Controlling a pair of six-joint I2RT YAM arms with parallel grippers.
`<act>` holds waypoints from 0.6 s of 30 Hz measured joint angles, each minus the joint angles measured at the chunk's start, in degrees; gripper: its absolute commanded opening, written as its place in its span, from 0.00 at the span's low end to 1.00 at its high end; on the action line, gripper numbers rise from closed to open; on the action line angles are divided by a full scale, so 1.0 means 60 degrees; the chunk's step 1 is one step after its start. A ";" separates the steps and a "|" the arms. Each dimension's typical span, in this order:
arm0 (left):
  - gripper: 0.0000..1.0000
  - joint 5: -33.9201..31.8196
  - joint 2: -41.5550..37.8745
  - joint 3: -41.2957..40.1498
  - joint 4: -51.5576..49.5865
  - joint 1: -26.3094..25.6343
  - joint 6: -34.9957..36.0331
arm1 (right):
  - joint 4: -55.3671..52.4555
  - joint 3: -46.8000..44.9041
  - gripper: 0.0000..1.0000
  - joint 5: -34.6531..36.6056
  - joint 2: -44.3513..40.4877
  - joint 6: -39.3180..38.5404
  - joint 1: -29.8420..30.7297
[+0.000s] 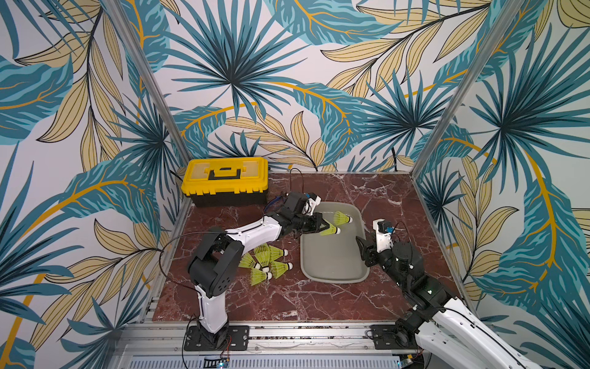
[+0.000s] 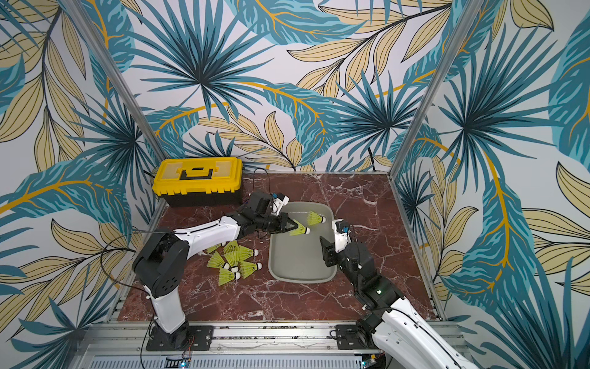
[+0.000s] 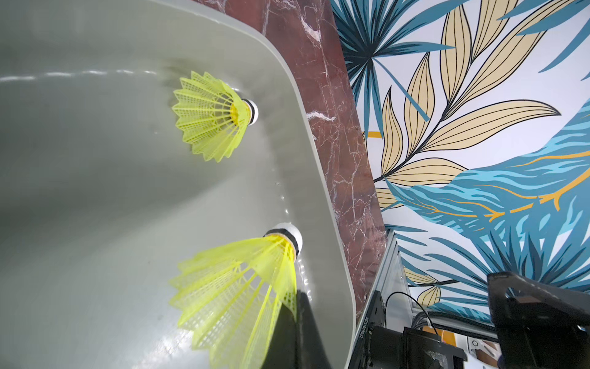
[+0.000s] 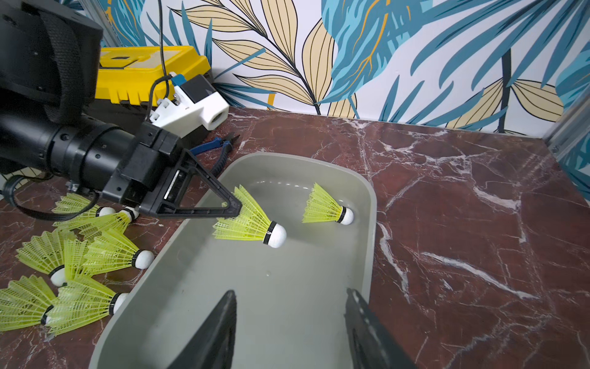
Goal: Put the shuttlecocks into the storage box
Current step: Place the shuttlecock in the storage box.
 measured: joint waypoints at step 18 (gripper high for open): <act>0.00 -0.0557 0.1614 0.0991 0.0838 -0.0659 -0.1224 | -0.0193 -0.0069 0.55 0.0346 -0.0044 0.0004 0.0000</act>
